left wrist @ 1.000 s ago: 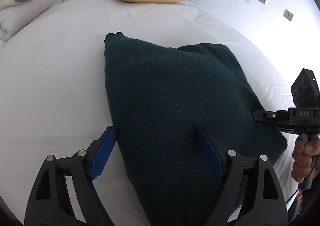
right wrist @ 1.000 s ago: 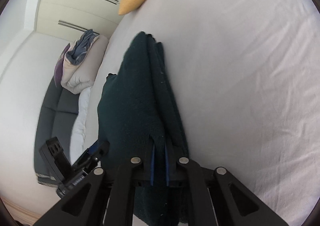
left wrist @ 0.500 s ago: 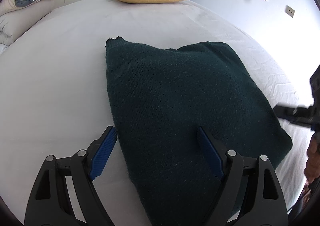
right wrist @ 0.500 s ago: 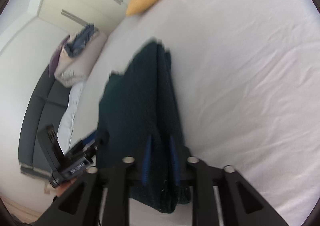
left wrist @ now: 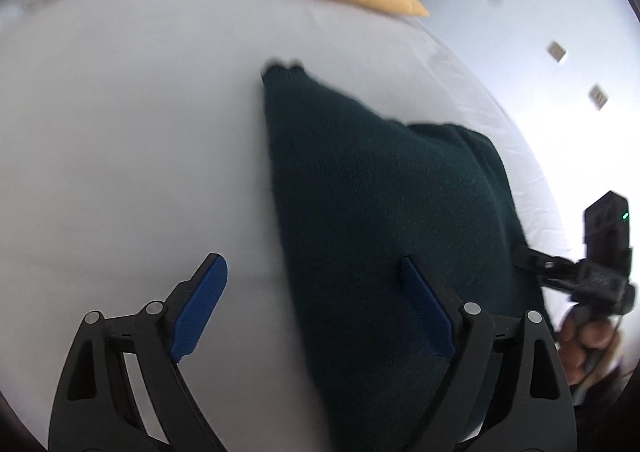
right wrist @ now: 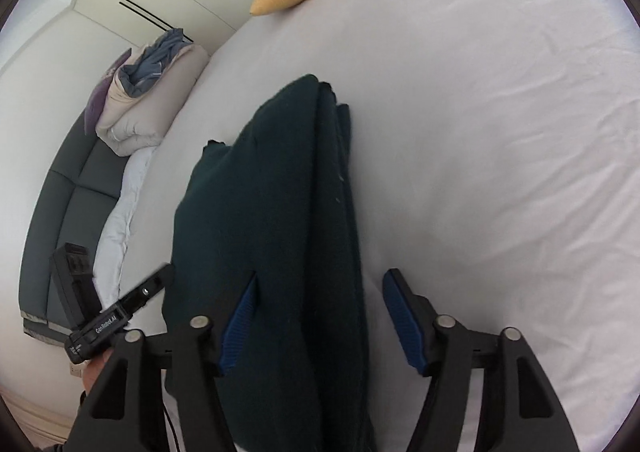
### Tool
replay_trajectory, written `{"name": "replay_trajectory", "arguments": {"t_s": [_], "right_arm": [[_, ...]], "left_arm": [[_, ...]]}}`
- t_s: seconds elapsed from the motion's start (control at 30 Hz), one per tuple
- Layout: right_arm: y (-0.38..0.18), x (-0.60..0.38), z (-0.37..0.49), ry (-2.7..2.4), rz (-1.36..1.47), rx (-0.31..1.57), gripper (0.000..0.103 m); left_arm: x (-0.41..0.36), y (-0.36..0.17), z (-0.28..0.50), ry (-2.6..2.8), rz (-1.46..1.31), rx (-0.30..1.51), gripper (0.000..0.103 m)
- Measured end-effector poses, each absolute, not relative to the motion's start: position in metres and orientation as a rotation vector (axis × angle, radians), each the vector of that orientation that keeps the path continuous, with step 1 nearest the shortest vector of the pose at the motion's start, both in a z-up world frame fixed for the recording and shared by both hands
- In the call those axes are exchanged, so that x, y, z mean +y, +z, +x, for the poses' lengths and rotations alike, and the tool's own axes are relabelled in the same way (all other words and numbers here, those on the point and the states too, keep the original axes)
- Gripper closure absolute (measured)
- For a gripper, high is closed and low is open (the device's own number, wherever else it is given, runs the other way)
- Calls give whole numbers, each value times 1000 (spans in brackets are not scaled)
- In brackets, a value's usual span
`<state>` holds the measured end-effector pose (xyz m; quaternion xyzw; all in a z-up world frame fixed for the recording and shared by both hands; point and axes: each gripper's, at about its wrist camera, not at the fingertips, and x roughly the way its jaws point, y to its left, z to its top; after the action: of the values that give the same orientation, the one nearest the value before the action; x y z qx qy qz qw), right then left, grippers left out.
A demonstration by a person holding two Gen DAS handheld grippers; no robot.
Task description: Fold small clothes
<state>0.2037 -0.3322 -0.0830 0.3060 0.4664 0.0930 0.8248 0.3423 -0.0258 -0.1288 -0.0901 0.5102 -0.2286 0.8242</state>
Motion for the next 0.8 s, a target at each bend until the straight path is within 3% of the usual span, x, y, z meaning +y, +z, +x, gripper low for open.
{"name": "replay_trajectory", "arguments": {"t_s": [0.03, 0.1, 0.17, 0.37, 0.8], "right_arm": [[-84, -328, 206, 217, 650, 1007, 61], [-87, -324, 209, 213, 633, 1026, 63], [-87, -324, 210, 212, 641, 1025, 66], [-68, -304, 205, 142, 518, 1003, 77], [-1, -234, 185, 175, 366, 907, 82]], "left_arm": [[-27, -135, 347, -507, -229, 1119, 14], [-33, -136, 351, -526, -239, 1129, 16], [-41, -135, 352, -581, -248, 1139, 40], [-48, -122, 349, -593, -210, 1140, 65], [14, -58, 323, -554, -230, 1038, 68]]}}
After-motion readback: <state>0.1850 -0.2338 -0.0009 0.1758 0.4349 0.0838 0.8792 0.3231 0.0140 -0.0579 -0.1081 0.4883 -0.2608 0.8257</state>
